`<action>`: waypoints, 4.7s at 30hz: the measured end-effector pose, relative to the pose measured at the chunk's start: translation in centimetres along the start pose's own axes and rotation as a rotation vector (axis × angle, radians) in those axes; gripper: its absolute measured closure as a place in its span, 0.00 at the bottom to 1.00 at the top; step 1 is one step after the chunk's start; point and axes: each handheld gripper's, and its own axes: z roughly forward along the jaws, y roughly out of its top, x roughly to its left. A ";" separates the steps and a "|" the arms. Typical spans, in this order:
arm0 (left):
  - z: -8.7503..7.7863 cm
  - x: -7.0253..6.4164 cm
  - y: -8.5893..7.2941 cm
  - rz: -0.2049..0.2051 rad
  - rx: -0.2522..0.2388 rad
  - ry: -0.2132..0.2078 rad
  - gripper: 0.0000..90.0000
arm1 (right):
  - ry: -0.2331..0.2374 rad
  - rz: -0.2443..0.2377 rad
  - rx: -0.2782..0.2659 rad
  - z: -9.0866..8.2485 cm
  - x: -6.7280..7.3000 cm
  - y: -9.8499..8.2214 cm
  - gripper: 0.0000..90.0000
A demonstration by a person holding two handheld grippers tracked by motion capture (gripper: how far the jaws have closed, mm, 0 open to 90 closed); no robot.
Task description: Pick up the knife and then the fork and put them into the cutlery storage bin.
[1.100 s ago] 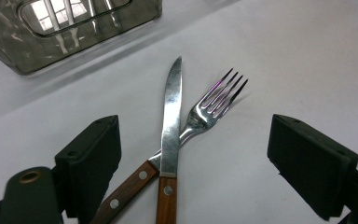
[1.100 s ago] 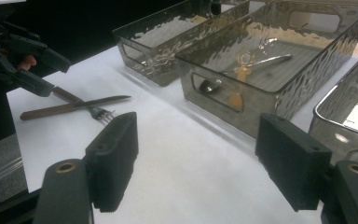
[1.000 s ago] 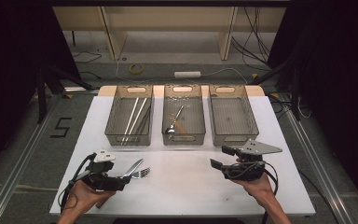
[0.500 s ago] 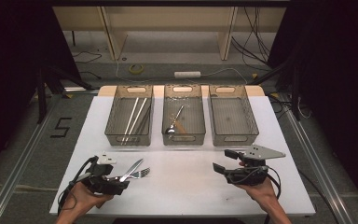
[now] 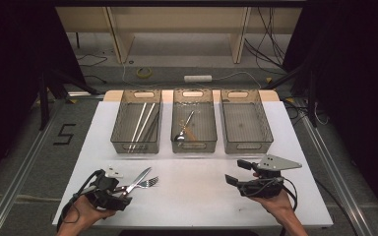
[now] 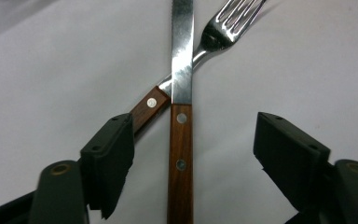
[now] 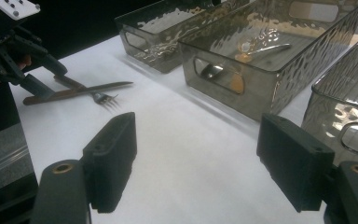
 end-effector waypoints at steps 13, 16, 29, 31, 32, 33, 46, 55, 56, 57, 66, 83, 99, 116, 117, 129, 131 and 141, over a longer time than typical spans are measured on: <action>0.4 0.2 -1.0 0.015 0.070 0.025 0.55 | 0.005 -0.024 0.017 0.2 0.7 0.1 0.33; 0.5 0.3 -1.0 0.016 0.078 0.018 0.59 | 0.007 -0.021 0.018 0.3 0.6 0.1 0.33; 1.4 0.5 -0.8 0.026 0.122 0.006 0.72 | 0.010 -0.015 0.015 0.2 0.4 0.0 0.33; 1.4 0.5 -0.8 0.026 0.122 -0.002 0.74 | 0.011 -0.015 0.015 0.2 0.5 0.0 0.33; 1.4 0.5 -0.8 0.026 0.122 -0.005 0.75 | 0.010 -0.016 0.017 0.2 0.5 0.1 0.33; 1.4 0.5 -0.7 0.025 0.124 -0.007 0.76 | 0.009 -0.016 0.018 0.2 0.5 0.1 0.33; 1.4 0.8 -0.8 0.044 0.112 -0.019 0.84 | 0.013 -0.022 0.017 0.2 0.7 0.1 0.33; 0.7 1.1 -0.8 0.047 0.057 -0.031 0.84 | 0.018 -0.024 0.017 0.2 0.8 0.2 0.33; 0.6 1.1 -0.8 0.046 0.044 -0.039 0.84 | 0.019 -0.025 0.015 0.2 0.8 0.2 0.33; 0.4 1.1 -0.7 0.036 0.031 -0.055 0.84 | 0.019 -0.027 0.014 0.2 0.8 0.2 0.33; -0.5 -0.8 1.2 0.106 -0.011 -0.146 0.84 | 0.025 -0.041 0.017 0.4 1.3 0.3 0.33; 1.5 -6.5 7.8 0.286 0.028 -0.290 0.84 | 0.100 -0.203 0.073 1.9 5.4 0.6 0.33; 2.9 -9.2 10.1 0.374 0.076 -0.326 0.84 | 0.128 -0.337 0.161 4.1 7.4 0.2 0.35; 2.9 -9.7 10.5 0.373 0.111 -0.379 0.84 | 0.088 -0.542 0.243 6.5 9.1 -0.5 0.37; 2.8 -9.8 10.5 0.375 0.111 -0.379 0.84 | 0.085 -0.553 0.246 6.7 9.2 -0.6 0.37; 2.5 -10.7 10.5 0.411 0.134 -0.393 0.84 | 0.052 -0.708 0.278 8.1 10.1 -1.0 0.45; 2.4 -10.8 10.5 0.415 0.135 -0.393 0.84 | 0.051 -0.734 0.290 8.3 10.3 -1.2 0.48; 2.3 -11.5 10.5 0.439 0.150 -0.405 0.84 | 0.048 -0.856 0.314 8.9 11.1 -1.5 0.63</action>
